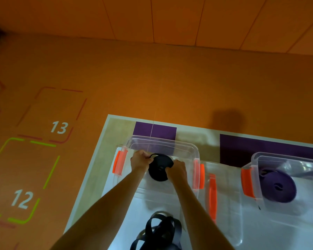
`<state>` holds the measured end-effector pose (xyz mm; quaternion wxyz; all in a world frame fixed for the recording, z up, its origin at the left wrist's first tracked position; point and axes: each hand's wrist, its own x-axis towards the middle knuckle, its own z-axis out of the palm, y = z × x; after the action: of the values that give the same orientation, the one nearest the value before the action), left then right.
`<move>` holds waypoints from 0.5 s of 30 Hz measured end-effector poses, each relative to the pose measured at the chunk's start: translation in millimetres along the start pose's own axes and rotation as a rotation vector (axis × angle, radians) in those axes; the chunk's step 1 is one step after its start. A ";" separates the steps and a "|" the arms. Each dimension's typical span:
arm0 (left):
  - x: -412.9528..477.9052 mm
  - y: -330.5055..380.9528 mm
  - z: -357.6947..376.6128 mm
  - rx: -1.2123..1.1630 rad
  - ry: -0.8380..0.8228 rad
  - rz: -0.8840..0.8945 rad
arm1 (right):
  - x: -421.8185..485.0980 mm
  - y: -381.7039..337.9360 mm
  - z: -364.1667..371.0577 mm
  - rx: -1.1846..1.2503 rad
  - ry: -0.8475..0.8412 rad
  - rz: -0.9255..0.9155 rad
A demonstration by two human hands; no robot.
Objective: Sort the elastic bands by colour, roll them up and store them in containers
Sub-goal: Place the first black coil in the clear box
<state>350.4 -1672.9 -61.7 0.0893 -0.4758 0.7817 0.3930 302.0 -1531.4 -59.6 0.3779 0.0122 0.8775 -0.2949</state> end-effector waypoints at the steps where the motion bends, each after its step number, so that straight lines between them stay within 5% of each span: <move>1: 0.2 0.0 0.1 0.019 0.009 0.011 | 0.1 0.2 0.3 -0.004 0.002 -0.009; 10: -25.5 8.8 -18.0 0.332 -0.031 0.248 | -42.9 -17.9 -22.3 -0.017 0.077 -0.293; 15: -84.0 7.6 -59.2 0.617 0.102 0.569 | -120.4 -9.5 -43.0 -0.170 0.229 -0.539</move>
<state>402.7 -1655.9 25.5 0.0769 -0.2110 0.9663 0.1257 357.4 -1492.4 49.2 0.1843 -0.2194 0.9076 -0.3069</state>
